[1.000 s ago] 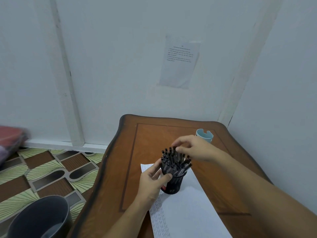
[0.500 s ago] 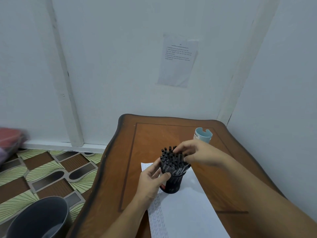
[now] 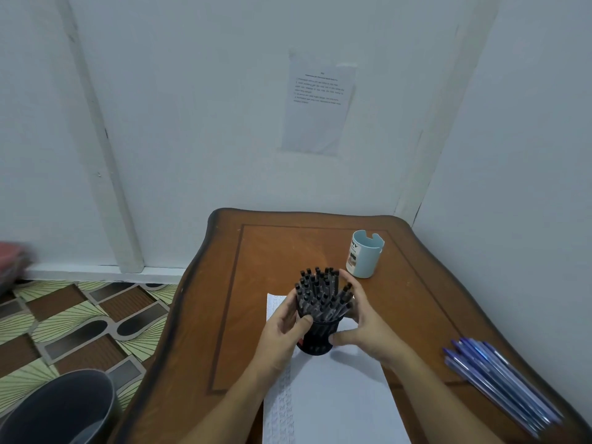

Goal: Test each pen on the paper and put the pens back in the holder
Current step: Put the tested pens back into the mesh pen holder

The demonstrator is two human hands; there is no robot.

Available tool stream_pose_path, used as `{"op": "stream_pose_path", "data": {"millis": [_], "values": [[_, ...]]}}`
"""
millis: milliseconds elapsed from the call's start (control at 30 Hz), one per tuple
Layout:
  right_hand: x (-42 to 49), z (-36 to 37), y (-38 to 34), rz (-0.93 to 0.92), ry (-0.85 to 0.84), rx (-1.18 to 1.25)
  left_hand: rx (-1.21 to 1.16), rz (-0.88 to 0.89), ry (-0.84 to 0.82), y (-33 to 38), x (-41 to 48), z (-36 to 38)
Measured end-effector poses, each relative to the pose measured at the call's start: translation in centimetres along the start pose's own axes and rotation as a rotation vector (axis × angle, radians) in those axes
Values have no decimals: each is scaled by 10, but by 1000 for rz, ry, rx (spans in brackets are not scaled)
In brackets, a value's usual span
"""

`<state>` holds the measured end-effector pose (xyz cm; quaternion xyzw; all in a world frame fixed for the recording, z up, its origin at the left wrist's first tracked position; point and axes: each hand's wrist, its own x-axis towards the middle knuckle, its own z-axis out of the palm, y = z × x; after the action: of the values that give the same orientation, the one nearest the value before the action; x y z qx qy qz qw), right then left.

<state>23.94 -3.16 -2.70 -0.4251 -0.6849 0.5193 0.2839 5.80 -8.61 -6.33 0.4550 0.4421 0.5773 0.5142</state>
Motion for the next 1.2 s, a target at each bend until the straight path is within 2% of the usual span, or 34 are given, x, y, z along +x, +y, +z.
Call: {"op": "stream_pose_path", "data": {"millis": [167,433,600,967,1200], "values": [[-2,6,16,-3,74,43,166,31,-9,-11,-5,7],[-16,12,30,64,24,-250,416,75,121,-8,2,14],[-15,8,32,82,31,-308,407,103,159,-5,7,12],[-15,5,39,166,18,-304,444,112,362,16,65,-31],[-10,3,46,173,22,-284,347,64,385,-5,74,-43]]}}
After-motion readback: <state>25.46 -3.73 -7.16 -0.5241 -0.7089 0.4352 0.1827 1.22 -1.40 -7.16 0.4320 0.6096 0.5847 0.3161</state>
